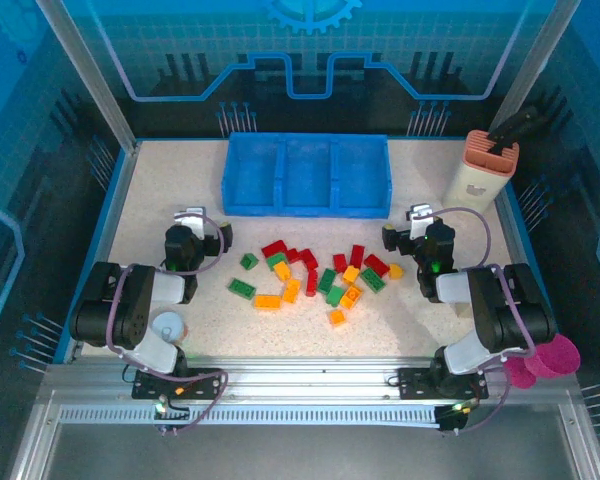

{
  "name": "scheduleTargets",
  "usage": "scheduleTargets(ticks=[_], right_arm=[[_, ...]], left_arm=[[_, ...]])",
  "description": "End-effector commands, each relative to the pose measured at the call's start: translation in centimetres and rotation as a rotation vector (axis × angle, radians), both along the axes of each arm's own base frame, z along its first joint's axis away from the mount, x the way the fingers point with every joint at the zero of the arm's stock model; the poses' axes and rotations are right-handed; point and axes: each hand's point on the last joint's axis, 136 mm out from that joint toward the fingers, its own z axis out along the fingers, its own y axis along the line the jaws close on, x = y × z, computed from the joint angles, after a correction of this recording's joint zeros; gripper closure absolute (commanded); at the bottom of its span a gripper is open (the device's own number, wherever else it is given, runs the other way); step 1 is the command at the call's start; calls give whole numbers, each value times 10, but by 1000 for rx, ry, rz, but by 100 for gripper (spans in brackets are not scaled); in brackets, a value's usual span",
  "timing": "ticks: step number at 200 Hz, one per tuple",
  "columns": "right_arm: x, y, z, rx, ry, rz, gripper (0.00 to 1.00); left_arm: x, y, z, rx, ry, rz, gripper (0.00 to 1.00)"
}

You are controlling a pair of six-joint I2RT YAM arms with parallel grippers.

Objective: Sort the legos into containers by color
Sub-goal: Pick up the lego from the middle-right of the table.

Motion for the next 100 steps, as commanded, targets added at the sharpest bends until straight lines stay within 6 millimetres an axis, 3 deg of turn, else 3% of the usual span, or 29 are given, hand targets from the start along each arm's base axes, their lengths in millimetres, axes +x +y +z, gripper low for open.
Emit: scheduleTargets(ticks=[1,86,100], right_arm=[[5,-4,8,10,-29,-18,0],[5,-4,8,13,-27,-16,0],[5,-5,9,15,-32,-20,0]], left_arm=[[5,-2,13,0,-37,-18,1],[5,-2,13,-1,-36,-20,1],[8,3,24,7,-20,13,1]])
